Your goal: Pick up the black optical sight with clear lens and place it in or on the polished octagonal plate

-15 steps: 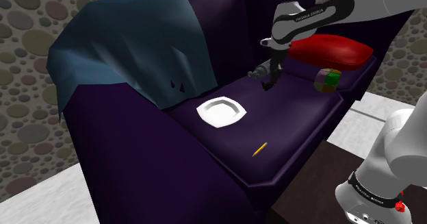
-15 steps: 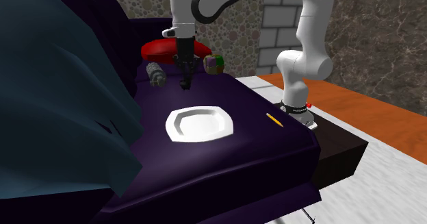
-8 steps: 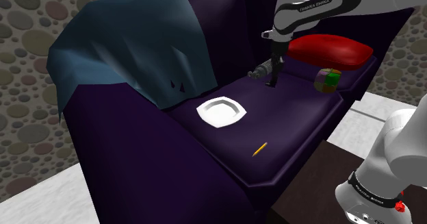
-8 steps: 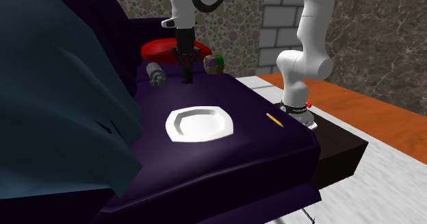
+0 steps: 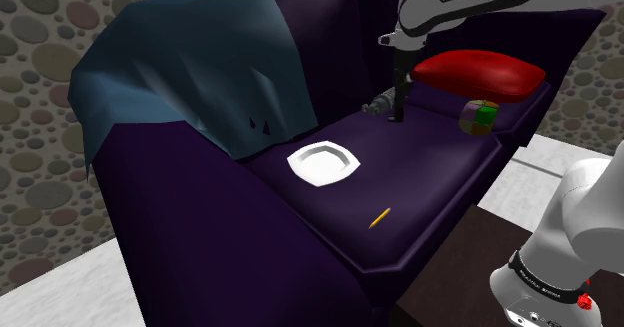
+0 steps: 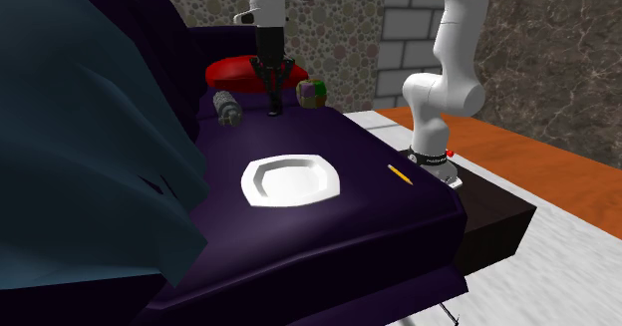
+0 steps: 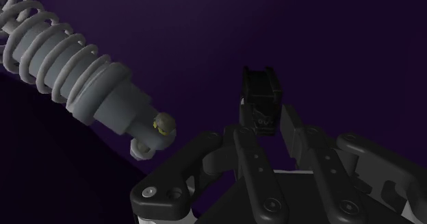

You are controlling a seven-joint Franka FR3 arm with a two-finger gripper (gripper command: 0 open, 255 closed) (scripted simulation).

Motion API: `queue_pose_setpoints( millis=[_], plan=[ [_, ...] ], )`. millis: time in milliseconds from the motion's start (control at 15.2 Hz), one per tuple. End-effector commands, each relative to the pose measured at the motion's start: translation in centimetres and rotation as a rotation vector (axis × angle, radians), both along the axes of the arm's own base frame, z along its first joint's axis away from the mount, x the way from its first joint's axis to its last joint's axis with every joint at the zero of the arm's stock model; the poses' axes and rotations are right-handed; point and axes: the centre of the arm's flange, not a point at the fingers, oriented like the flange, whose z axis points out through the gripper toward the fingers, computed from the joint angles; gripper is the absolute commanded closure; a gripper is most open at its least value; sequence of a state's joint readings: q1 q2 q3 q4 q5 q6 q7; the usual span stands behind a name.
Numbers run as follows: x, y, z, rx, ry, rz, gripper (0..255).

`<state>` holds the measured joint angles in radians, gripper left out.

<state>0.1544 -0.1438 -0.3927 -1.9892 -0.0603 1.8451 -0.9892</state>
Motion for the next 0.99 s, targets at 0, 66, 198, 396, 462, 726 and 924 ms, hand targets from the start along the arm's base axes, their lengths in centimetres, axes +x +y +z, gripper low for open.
queue_pose_setpoints(
  millis=[0, 66, 198, 396, 462, 726, 924],
  plan=[
    [0.5, 2.5, 0.0, 0.000, 0.000, -0.001, 255],
    [0.7, 3.8, 0.0, 0.000, 0.000, -0.001, 255],
    [1.0, 6.5, 0.1, 0.000, 0.000, -0.001, 255],
    [1.5, 10.4, 0.3, 0.000, 0.000, -0.001, 255],
    [1.7, 11.7, 0.3, 0.000, 0.000, -0.001, 255],
    [2.3, 16.9, 0.5, 0.000, 0.000, -0.001, 255],
    [2.8, 20.9, 0.7, 0.000, 0.000, -0.001, 255]
  ],
)
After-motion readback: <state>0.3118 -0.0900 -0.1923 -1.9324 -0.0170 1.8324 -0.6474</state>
